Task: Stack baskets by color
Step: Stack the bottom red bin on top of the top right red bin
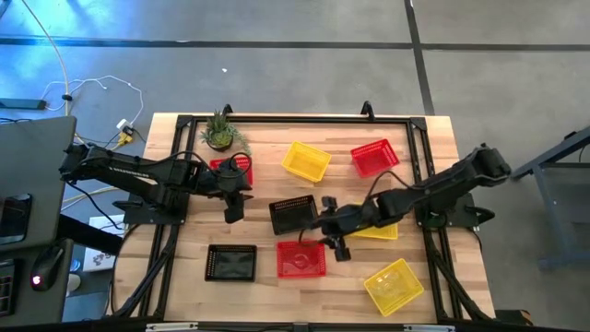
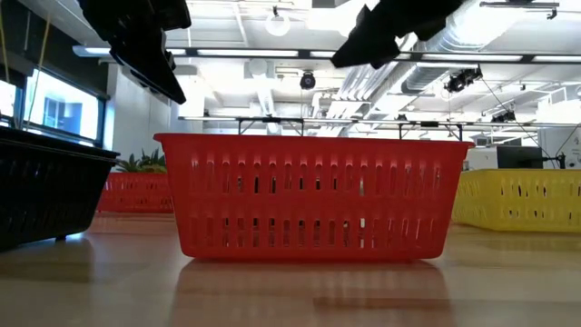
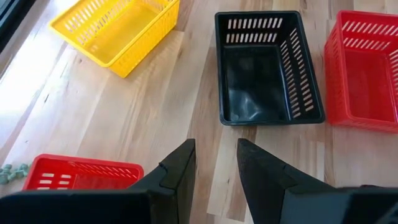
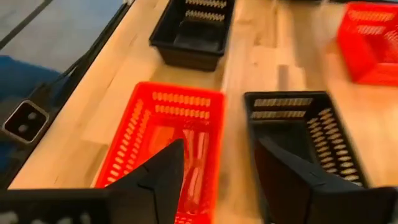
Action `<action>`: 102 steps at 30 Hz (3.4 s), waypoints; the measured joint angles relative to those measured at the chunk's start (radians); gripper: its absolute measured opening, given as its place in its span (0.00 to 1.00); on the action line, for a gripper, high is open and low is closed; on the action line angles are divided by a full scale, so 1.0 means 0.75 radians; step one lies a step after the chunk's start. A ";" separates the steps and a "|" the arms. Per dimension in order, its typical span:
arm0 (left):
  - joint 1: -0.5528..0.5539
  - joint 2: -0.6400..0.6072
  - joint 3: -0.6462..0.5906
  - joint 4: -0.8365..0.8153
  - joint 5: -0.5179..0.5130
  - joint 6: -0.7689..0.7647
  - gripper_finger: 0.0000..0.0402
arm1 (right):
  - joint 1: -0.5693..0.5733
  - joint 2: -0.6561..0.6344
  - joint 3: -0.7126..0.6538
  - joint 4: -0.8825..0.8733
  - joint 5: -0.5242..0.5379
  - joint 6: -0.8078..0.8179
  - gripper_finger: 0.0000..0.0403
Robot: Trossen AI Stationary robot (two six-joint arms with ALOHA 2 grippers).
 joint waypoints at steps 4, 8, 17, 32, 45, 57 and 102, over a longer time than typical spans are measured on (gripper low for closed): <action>0.000 0.000 0.000 0.001 0.000 -0.003 0.26 | 0.008 0.079 0.020 0.016 -0.017 0.002 0.45; 0.000 0.000 0.000 0.001 0.000 -0.003 0.26 | 0.008 0.157 0.020 0.031 -0.036 0.003 0.44; 0.000 0.000 0.000 0.001 0.001 -0.001 0.26 | 0.005 0.276 0.020 0.071 -0.046 0.037 0.43; 0.000 0.000 -0.001 0.000 0.001 -0.001 0.26 | -0.010 0.367 0.019 0.053 -0.013 0.124 0.40; 0.000 0.000 -0.001 0.000 0.001 0.000 0.26 | -0.048 0.365 0.019 -0.009 -0.037 0.171 0.02; 0.000 0.000 -0.001 -0.001 0.001 0.001 0.26 | -0.051 0.240 0.018 -0.036 -0.153 0.150 0.00; 0.000 0.000 -0.001 -0.028 0.000 0.106 0.26 | -1.169 -0.539 0.076 -0.803 0.085 -0.562 0.00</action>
